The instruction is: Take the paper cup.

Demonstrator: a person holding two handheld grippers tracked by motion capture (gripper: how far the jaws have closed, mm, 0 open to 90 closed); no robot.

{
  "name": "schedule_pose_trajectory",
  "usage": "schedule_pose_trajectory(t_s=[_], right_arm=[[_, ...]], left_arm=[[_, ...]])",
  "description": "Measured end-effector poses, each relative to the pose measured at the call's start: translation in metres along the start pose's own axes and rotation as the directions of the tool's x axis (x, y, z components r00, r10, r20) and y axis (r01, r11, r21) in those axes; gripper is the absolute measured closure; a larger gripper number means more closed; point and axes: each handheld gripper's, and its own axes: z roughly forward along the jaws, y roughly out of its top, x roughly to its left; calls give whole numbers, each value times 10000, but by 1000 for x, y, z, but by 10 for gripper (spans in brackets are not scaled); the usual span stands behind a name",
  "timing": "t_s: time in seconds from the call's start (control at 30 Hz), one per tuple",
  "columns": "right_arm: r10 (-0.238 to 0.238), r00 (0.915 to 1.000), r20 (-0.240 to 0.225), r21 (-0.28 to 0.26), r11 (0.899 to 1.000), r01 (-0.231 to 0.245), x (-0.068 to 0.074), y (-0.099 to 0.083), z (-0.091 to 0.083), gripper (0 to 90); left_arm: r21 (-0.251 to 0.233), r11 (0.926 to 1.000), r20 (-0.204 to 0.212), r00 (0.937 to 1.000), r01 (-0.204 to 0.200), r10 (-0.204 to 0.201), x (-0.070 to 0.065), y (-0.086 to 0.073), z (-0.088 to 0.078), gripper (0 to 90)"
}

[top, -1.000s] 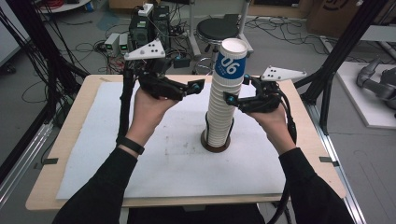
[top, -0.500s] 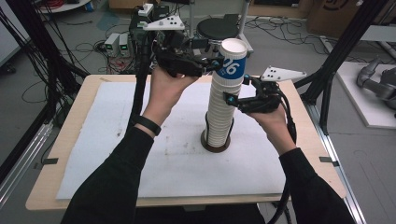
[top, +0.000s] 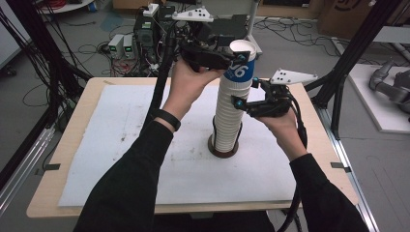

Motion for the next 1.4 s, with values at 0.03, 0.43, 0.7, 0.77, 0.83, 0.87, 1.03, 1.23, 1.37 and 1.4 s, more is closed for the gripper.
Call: schedule_pose_trajectory(t_s=[0.03,0.43,0.7,0.77,0.83,0.87,1.03,1.23,1.37,1.4], right_arm=[[-33,10000,5,-7,10000,33,0,0,0,145],[28,10000,25,26,10000,-28,0,0,-1,146],[-21,10000,44,18,10000,21,0,0,-1,146],[-17,10000,42,16,10000,17,0,0,-1,146],[-9,10000,49,16,10000,9,0,0,-1,146],[8,10000,46,31,10000,-8,1,0,-1,146],[-24,10000,74,28,10000,24,1,0,-1,146],[-33,10000,65,31,10000,32,1,0,-1,146],[-31,10000,64,31,10000,30,1,0,-1,146],[-35,10000,71,30,10000,35,1,0,-1,146]], left_arm=[[-5,10000,40,10000,71,-71,0,0,1,243],[6,10000,164,9999,-36,36,1,1,2,297],[41,9996,-49,9996,-293,293,-4,10,2,303],[39,9992,-101,9992,-398,399,-6,15,2,303],[13,9989,-134,9988,-471,471,-8,20,2,303],[-32,9986,-135,9985,-524,523,-9,23,1,303],[-224,9976,-196,9976,-662,658,-13,34,-2,303],[-646,9960,-225,9979,-619,605,-13,41,-6,304],[-904,9942,-228,9982,-574,556,-13,44,-10,304],[-964,9938,-203,9984,-554,537,-13,46,-11,304]])
